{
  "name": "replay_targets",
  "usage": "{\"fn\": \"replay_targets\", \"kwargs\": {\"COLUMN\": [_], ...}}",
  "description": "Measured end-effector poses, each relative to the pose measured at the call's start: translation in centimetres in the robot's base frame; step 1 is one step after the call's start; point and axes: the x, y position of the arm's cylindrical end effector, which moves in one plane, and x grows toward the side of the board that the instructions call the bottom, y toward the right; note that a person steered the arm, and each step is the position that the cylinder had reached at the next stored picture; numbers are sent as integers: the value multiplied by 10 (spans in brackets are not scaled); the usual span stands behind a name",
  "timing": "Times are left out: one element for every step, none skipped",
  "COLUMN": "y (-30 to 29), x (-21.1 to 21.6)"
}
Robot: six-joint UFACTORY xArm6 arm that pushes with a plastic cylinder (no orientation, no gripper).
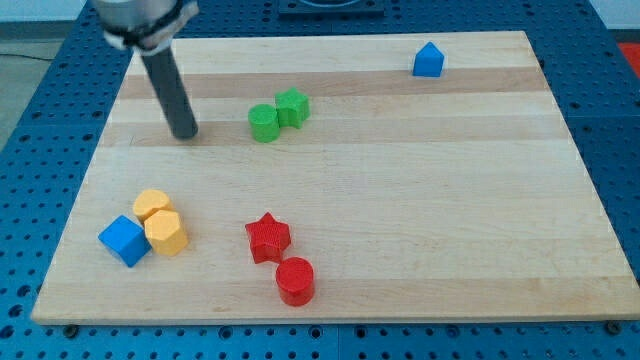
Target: Drag blue triangle towards yellow heart
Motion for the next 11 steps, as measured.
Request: {"fn": "replay_targets", "kwargs": {"y": [96,243,378,465,474,396,303,306,310,309,230], "x": [43,0,-61,-131,-164,-184,-174,-127,-102,-72,-72]}}
